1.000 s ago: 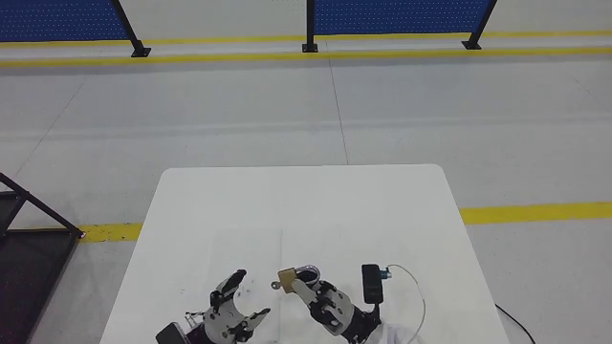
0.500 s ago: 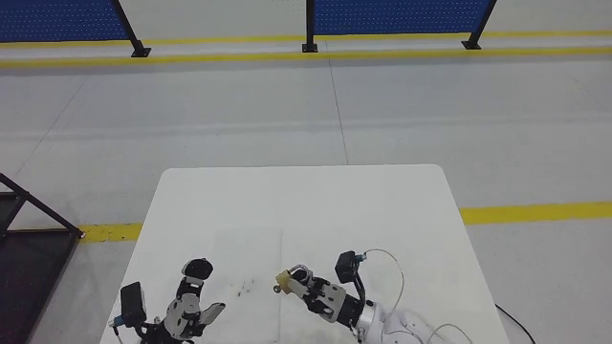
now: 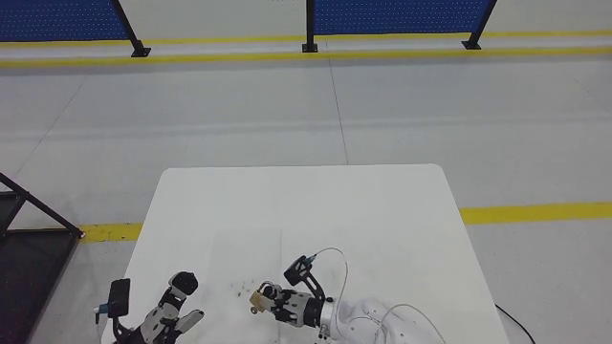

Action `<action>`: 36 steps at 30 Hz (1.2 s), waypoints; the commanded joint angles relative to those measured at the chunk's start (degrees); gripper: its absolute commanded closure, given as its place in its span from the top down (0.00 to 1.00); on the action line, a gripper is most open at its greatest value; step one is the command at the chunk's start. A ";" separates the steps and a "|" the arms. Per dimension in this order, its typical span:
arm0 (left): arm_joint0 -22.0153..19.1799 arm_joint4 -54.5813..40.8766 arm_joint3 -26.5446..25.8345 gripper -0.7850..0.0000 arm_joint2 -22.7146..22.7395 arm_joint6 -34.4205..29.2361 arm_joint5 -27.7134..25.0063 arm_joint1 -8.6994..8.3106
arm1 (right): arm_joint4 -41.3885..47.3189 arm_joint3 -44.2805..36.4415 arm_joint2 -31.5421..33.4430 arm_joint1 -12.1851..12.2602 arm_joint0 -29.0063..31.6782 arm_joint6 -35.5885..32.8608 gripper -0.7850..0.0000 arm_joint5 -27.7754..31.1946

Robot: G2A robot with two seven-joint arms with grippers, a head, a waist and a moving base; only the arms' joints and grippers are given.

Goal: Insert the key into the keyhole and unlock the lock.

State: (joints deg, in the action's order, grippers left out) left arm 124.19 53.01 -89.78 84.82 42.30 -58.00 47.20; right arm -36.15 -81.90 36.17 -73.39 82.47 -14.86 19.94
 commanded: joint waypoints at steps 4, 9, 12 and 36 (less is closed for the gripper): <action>0.00 -0.55 0.12 1.00 0.05 -0.66 0.17 0.34 | -0.64 4.42 -3.91 -2.27 -3.28 0.86 0.37 -3.17; -0.64 -0.55 0.66 1.00 -0.53 -1.42 0.40 0.81 | -2.73 6.88 -6.29 -3.58 -5.02 0.26 1.00 -4.73; -1.01 -0.71 0.98 1.00 -0.71 -1.63 0.48 1.08 | -3.77 6.93 -6.38 -3.70 -5.09 1.16 1.00 -4.61; -1.21 -0.82 0.49 1.00 -0.41 -2.99 2.30 2.50 | -17.69 -12.65 8.00 4.20 11.28 21.68 1.00 4.89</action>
State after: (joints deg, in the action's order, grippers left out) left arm 122.98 52.19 -89.29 84.41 39.33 -55.71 49.69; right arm -53.89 -94.64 44.32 -69.14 93.87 7.40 25.01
